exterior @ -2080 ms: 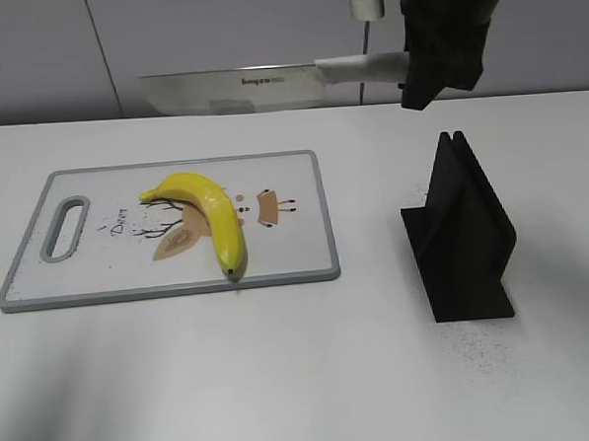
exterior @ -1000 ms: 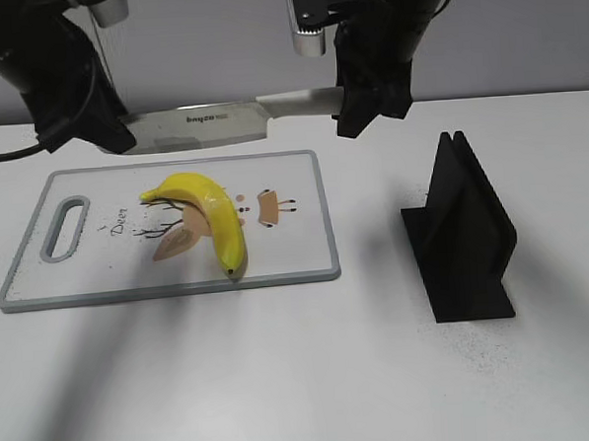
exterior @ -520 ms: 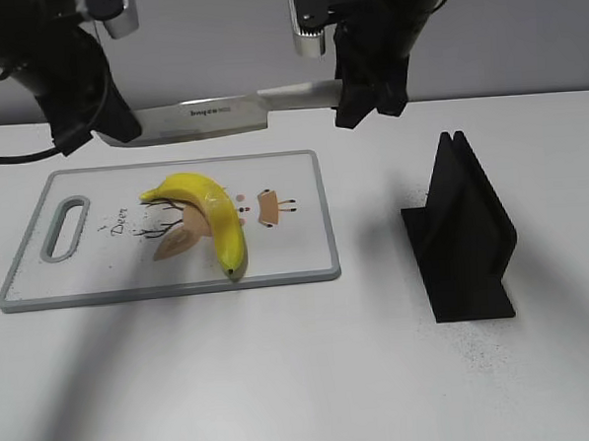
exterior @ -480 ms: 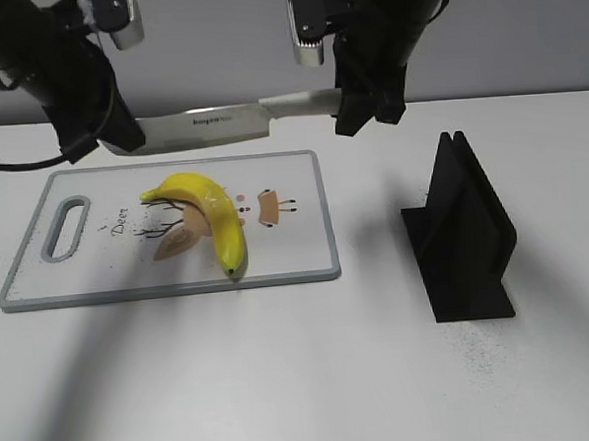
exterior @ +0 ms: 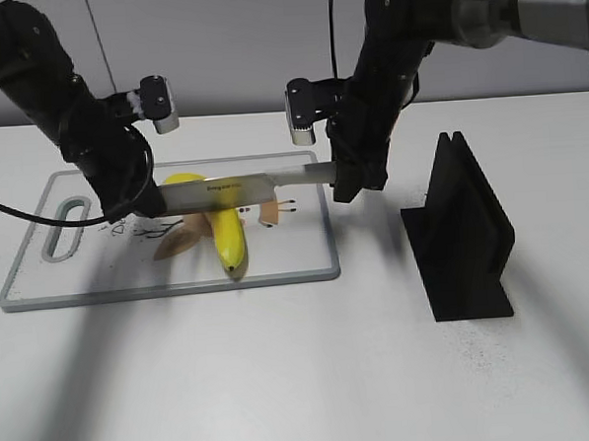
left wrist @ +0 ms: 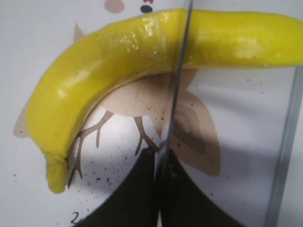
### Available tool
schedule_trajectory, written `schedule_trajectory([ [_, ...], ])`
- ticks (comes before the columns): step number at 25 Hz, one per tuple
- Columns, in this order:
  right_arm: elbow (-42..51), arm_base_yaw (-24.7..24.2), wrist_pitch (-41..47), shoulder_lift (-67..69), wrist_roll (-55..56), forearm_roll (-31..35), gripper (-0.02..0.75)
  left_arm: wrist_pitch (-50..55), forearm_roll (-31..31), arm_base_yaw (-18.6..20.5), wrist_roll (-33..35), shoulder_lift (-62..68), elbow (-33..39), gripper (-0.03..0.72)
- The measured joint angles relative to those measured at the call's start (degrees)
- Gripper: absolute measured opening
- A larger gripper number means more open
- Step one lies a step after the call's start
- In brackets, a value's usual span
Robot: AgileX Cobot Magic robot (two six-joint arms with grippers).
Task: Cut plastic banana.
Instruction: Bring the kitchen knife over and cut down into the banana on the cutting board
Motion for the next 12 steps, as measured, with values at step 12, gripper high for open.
schedule_trajectory([
  [12,-4.5,0.5,5.1,-5.3,1.9,0.2,0.191,1.6,3.6,-0.2,-0.8,-10.9,1.1,-0.007],
])
